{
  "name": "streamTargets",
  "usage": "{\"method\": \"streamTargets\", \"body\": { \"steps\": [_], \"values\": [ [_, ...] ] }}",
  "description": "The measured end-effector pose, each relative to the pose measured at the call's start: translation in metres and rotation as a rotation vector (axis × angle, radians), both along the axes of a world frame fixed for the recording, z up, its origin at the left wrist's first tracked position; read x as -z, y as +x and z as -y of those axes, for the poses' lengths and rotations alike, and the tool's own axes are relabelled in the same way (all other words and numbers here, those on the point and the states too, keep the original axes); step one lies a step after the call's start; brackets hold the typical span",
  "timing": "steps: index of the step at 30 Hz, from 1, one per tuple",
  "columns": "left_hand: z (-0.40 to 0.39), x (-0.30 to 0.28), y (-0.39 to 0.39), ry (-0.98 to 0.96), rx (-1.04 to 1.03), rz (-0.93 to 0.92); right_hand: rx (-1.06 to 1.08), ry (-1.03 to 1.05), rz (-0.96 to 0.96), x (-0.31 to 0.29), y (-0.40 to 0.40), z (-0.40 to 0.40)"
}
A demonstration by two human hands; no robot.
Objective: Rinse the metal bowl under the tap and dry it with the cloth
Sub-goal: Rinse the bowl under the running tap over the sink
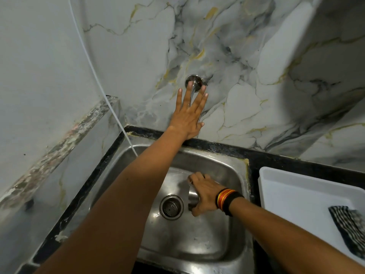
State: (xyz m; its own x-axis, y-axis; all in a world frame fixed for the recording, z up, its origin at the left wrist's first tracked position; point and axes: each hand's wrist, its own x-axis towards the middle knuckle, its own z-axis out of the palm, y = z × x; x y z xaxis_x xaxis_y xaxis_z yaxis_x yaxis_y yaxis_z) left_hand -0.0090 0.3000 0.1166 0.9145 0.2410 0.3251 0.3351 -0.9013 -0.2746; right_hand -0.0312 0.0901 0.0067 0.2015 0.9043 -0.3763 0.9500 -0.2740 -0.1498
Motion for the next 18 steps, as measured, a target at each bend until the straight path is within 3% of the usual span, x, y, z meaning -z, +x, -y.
{"method": "streamTargets", "body": {
  "steps": [12, 18],
  "values": [
    [0.001, 0.004, 0.003, -0.001, 0.009, 0.011, -0.061, -0.016, 0.008, 0.012, 0.001, 0.009],
    [0.004, -0.003, 0.004, -0.036, 0.005, -0.065, 0.093, 0.139, -0.01, 0.002, 0.008, 0.024]
  ]
}}
